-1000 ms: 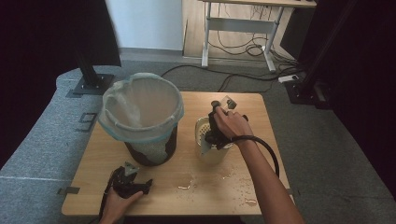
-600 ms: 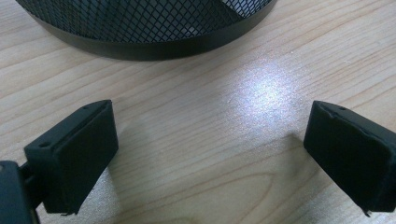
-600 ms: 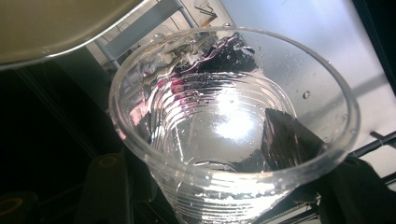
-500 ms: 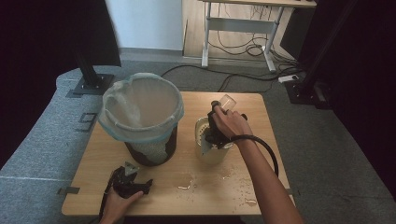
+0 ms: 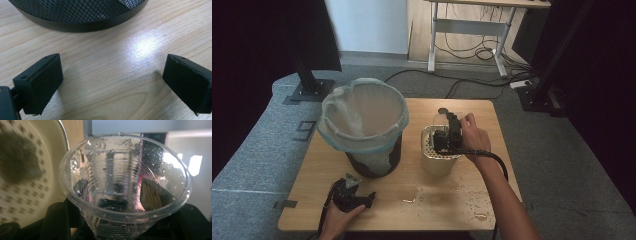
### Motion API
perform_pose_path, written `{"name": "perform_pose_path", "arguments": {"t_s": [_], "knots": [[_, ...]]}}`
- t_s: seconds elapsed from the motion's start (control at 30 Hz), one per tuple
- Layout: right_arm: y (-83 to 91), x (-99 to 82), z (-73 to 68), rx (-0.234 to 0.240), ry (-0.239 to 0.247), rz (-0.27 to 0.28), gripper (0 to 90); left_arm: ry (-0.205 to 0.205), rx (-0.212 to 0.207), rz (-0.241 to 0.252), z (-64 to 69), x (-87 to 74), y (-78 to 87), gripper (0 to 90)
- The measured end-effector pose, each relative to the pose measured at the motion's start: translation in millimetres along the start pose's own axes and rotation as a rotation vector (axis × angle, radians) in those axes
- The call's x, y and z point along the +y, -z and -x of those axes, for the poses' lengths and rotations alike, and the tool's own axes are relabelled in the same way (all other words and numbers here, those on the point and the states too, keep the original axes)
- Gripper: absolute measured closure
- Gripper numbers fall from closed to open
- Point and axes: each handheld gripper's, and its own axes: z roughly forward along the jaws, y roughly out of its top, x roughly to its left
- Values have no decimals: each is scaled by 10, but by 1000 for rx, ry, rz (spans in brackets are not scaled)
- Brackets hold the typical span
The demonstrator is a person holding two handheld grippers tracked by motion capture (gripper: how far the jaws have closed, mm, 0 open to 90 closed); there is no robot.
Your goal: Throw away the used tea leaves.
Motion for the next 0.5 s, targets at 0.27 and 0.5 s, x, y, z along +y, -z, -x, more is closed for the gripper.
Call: {"name": "perform_pose_path", "arguments": {"t_s": [0.27,0.5], "knots": [[96,-169,57,139,-464,135,413,0,0,0,0,0,0,25],[109,-401,69,259,-837,238,416,1,0,2,1,-1,-2,25]]}}
